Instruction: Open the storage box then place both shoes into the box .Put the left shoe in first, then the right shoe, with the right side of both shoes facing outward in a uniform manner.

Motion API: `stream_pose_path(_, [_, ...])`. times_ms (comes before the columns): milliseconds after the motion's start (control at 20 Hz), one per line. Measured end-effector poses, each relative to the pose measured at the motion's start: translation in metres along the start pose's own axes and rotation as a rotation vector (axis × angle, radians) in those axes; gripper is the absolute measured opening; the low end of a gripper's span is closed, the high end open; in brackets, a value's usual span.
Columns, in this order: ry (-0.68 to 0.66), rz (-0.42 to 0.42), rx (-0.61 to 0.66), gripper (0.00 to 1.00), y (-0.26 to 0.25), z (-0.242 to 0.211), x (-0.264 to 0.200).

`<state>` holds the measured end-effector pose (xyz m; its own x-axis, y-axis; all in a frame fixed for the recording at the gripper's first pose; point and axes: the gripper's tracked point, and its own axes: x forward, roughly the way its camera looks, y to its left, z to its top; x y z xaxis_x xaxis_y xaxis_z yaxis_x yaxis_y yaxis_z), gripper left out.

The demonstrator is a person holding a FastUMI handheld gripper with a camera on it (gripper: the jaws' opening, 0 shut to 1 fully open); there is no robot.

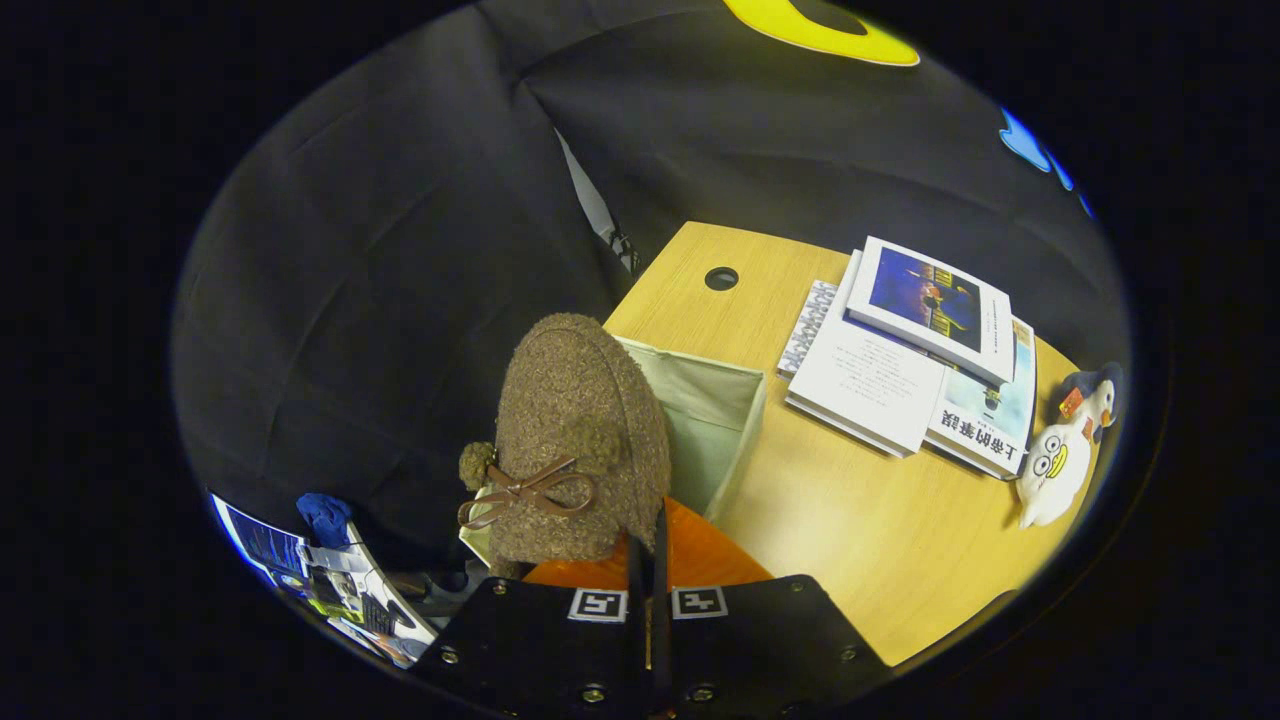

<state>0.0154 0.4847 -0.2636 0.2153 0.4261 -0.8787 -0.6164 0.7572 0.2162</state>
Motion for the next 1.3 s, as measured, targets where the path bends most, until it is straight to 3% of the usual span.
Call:
stream_pose_path(250, [0.015,-0.041,-0.049,0.02,0.012,0.006,0.022])
stream_pose_path(700, [0.035,-0.023,-0.076,0.04,0.028,0.006,0.038])
stream_pose_path(800, [0.029,-0.009,-0.075,0.17,0.029,0.008,0.032])
stream_pose_path(900, [-0.005,-0.011,-0.092,0.45,0.026,0.013,0.028])
stream_pose_path(950, [-0.027,-0.018,-0.102,0.66,0.023,0.015,0.024])
stream_pose_path(1050, [-0.07,-0.037,-0.121,0.91,0.014,0.02,0.009])
stream_pose_path(1300, [-0.245,-0.046,-0.087,0.93,-0.015,0.03,-0.047])
